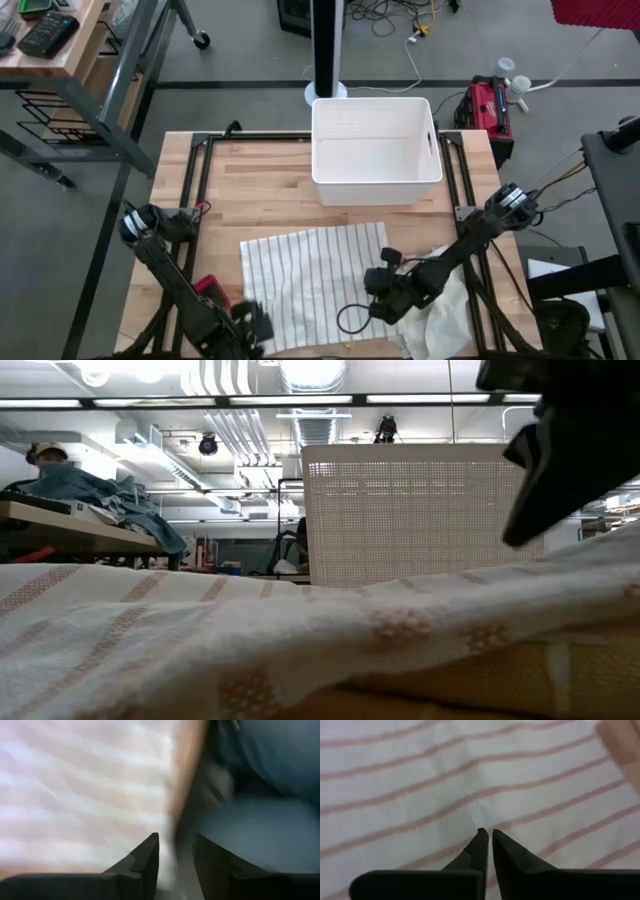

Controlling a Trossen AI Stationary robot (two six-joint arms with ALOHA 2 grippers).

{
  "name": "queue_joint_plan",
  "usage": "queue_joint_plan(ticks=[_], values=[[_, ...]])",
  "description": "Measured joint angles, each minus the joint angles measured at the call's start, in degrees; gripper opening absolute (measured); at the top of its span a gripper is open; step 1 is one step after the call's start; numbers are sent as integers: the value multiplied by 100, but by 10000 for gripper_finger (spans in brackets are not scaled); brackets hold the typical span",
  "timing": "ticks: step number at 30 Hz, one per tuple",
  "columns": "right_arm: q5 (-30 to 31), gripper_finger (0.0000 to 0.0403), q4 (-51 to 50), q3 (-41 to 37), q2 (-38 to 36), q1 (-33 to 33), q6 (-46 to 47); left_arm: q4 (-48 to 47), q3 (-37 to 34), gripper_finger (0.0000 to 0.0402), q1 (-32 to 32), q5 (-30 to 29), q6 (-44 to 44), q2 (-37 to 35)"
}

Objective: Fold towel
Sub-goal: Fold the brown patterned towel

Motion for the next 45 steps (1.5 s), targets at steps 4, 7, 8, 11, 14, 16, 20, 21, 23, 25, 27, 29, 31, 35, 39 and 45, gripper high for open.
queue_joint_plan(ticks=[4,7,8,11,14,16,20,21,23,25,27,29,31,35,39,45], values=[[-138,2,-30,0,195,-29,150,-1049,-102,83,236,-1481,243,13],[-496,2,-111,0,275,-55,262,-1639,-445,68,607,-1405,20,48],[-622,1,-113,0,286,-53,268,-1667,-622,64,744,-1305,-10,52],[-839,1,-146,0,296,-40,333,-1502,-1200,50,1121,-649,49,52],[-870,2,-452,0,296,-3,597,-1498,-1850,37,1344,348,176,59],[-946,2,-736,0,296,29,725,-1579,-2179,30,1391,647,185,11],[-878,2,-1011,0,296,77,903,-1871,-2515,18,1394,647,37,-40],[-799,2,-996,0,296,73,903,-1929,-2518,15,1392,564,-11,-64],[-571,2,-1011,6,282,68,901,-2000,-2529,9,1386,379,-82,-141],[-243,2,-1014,21,239,41,855,-1992,-2488,3,1393,155,-107,-296],[145,2,-1007,48,159,12,811,-2036,-2431,1,1393,-151,-159,-505],[463,2,-994,50,30,-49,794,-2045,-2376,2,1393,-411,-239,-706],[598,2,-929,52,-68,-147,707,-2009,-2279,4,1378,-738,-242,-917],[586,1,-759,54,-167,-397,210,-1468,-2154,6,1268,-1974,386,-1296],[695,1,-394,45,-162,-753,-505,-420,-2212,3,1119,-3555,2031,-1535],[1289,2,-205,6,-103,-880,-823,709,-2345,1,1050,-4836,3174,-1478]])
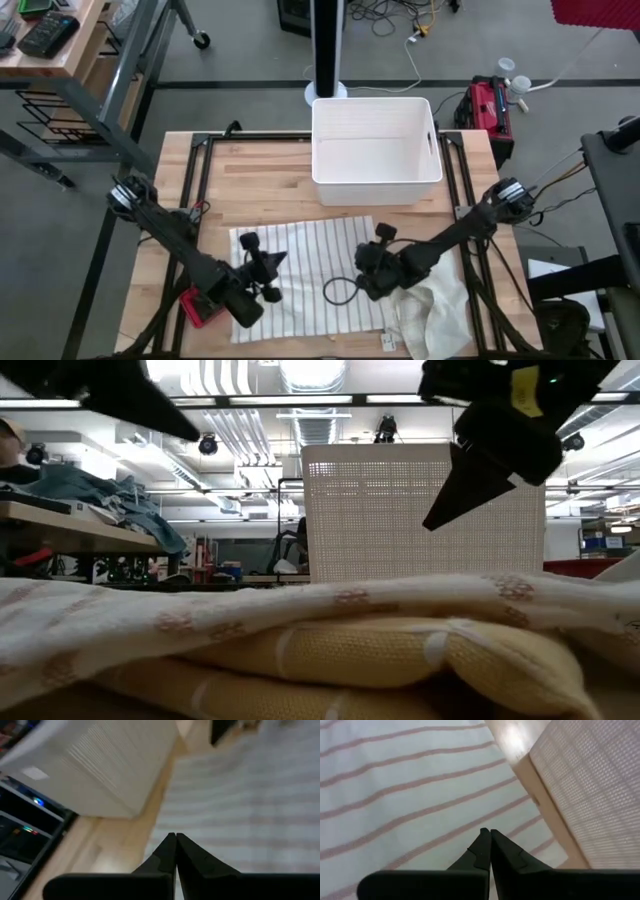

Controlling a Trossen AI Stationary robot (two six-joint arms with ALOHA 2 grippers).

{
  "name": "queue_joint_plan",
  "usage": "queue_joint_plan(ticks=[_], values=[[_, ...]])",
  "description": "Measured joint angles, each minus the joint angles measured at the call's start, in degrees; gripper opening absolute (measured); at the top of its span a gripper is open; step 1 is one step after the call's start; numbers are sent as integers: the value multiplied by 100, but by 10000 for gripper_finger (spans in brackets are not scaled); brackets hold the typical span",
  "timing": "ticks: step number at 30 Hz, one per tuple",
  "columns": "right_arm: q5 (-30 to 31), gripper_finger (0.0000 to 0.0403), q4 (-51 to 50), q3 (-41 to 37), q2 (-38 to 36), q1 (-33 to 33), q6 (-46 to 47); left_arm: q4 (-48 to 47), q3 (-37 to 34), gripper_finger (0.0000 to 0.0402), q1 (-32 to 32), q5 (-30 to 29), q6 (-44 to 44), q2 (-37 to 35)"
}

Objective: Fold towel
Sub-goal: Fold the brown patterned towel

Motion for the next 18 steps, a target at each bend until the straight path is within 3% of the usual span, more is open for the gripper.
queue_joint_plan(ticks=[8,18], values=[[898,2,5,-34,6,165,-258,808,-459,13,9,-170,157,220],[311,1,46,-43,6,138,-476,975,-702,2,197,259,3,213]])
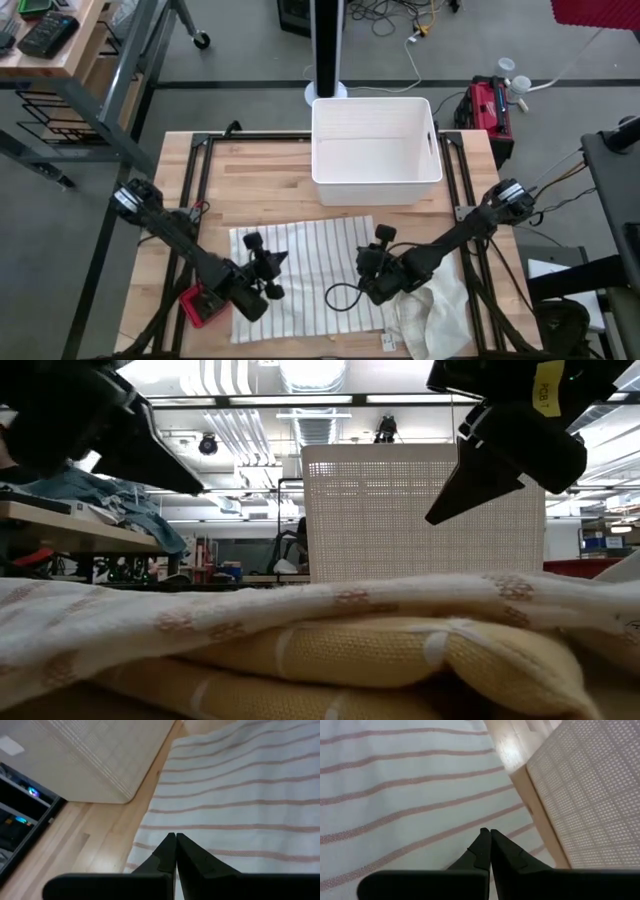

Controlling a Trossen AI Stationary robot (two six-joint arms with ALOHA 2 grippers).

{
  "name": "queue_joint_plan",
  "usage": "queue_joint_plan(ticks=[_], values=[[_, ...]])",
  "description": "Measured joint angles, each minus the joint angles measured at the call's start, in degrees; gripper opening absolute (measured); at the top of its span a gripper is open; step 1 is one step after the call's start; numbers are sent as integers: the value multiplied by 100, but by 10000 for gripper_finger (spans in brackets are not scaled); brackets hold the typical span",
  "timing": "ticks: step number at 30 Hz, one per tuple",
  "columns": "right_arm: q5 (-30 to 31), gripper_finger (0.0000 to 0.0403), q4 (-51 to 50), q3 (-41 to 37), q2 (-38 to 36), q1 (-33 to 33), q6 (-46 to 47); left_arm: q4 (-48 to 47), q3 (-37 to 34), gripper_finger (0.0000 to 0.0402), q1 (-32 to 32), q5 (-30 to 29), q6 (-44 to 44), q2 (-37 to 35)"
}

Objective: Fold towel
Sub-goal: Fold the brown patterned towel

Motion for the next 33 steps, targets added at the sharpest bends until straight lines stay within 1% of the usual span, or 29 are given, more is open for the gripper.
queue_joint_plan(ticks=[7,8,12,16,17,19,22,24,26,28,33], values=[[-5,0,-98,-58,-1,24,157,191,-4,4,170,20,-64,7],[-34,0,-212,-78,-15,26,280,204,-4,2,172,25,-74,7],[-479,0,-478,-261,-232,26,818,221,-4,1,172,159,-84,8],[-605,0,-449,-688,-603,2,1335,193,-4,4,205,245,-108,9],[-638,0,-430,-808,-735,-5,1461,113,-2,3,232,428,-132,2],[-860,0,-172,-1039,-960,-73,1571,-128,8,1,297,979,-308,-39],[-1381,0,872,-1474,-1221,-216,1360,-755,8,1,453,1910,-1019,-137],[-1646,0,1909,-1737,-1270,-337,1079,-1203,-1,1,599,2575,-1522,-153],[-1927,0,2500,-1906,-1249,-497,861,-1465,-43,2,737,3027,-1808,-153],[-2188,0,2532,-1912,-1160,-662,901,-1419,-118,1,803,3143,-1920,-155],[-2507,0,2284,-1892,-914,-1003,1293,-1433,-337,0,915,3104,-1952,-155]])
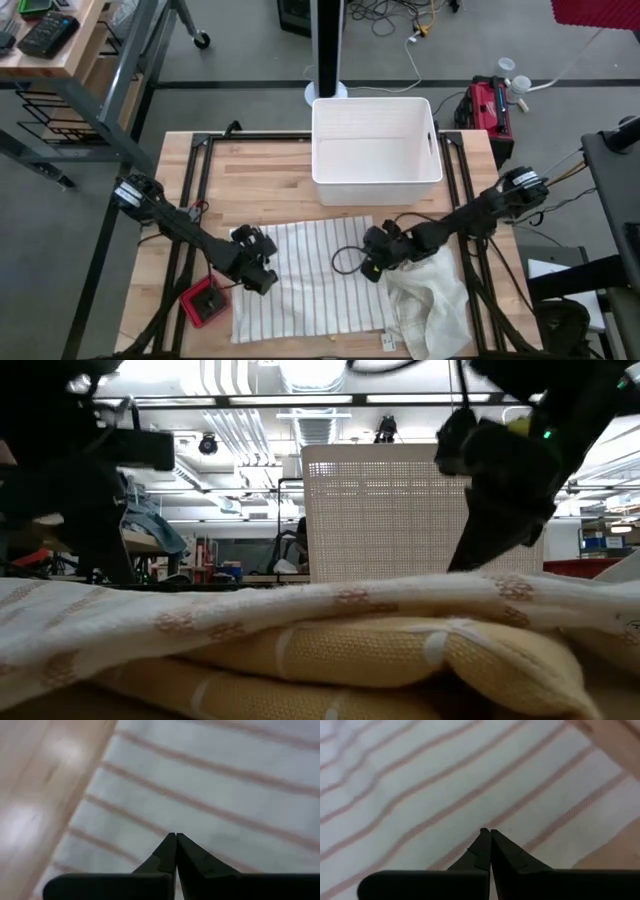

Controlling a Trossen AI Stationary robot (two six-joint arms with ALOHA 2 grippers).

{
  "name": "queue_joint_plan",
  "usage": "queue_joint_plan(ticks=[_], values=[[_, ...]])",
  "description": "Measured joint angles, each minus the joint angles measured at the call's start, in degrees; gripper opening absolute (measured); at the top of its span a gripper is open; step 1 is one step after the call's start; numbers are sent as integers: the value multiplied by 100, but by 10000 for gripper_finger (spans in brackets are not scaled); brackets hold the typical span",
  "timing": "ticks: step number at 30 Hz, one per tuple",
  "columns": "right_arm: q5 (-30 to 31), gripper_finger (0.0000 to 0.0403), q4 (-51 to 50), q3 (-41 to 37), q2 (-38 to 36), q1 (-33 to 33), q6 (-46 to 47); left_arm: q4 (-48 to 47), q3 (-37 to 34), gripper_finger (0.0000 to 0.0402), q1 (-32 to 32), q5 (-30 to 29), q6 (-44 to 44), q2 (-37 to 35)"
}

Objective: Fold towel
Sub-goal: Fold the brown patterned towel

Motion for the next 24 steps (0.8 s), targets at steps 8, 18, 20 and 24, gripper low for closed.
queue_joint_plan(ticks=[8,18,20,24], values=[[-342,0,-336,7,192,-317,385,-33,-645,0,28,16,-352,0],[-269,0,-786,-5,195,-440,740,-1600,-561,0,53,46,-1509,-122],[-155,0,-741,-9,171,-431,655,-1553,-397,0,51,-15,-1311,-177],[-67,0,-136,103,105,-423,234,-1181,44,0,61,-649,-642,-199]])
